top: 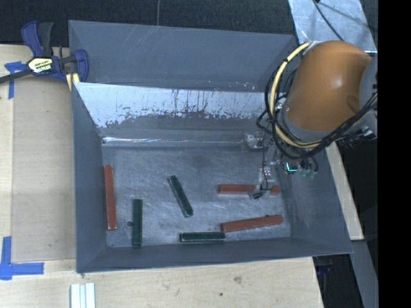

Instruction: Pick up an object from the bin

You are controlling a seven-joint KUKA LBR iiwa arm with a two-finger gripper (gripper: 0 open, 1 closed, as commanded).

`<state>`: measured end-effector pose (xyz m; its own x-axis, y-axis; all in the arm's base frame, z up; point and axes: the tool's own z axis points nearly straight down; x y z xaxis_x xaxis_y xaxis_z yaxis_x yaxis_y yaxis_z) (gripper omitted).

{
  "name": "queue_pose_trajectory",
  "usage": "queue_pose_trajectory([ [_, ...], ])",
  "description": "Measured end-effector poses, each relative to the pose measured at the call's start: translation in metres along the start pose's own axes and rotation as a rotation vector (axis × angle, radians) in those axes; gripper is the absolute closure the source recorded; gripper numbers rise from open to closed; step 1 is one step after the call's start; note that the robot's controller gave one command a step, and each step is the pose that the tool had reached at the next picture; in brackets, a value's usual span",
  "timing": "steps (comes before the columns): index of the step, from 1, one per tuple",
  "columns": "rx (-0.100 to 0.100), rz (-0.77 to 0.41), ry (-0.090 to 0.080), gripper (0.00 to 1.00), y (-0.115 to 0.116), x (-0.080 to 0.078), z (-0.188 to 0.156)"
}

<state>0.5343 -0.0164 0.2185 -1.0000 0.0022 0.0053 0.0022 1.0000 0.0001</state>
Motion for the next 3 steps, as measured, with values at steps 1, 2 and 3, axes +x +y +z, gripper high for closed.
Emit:
queue_pose_trajectory([
  [1, 0.000, -0.069, 0.001, 0.00, -0.0061, 0.0112, 0.1298],
  [2, 0.001, -0.070, -0.008, 1.00, -0.0061, 0.0087, 0.1255],
  [3, 0.001, -0.070, -0.008, 0.00, -0.0060, 0.0087, 0.1255],
])
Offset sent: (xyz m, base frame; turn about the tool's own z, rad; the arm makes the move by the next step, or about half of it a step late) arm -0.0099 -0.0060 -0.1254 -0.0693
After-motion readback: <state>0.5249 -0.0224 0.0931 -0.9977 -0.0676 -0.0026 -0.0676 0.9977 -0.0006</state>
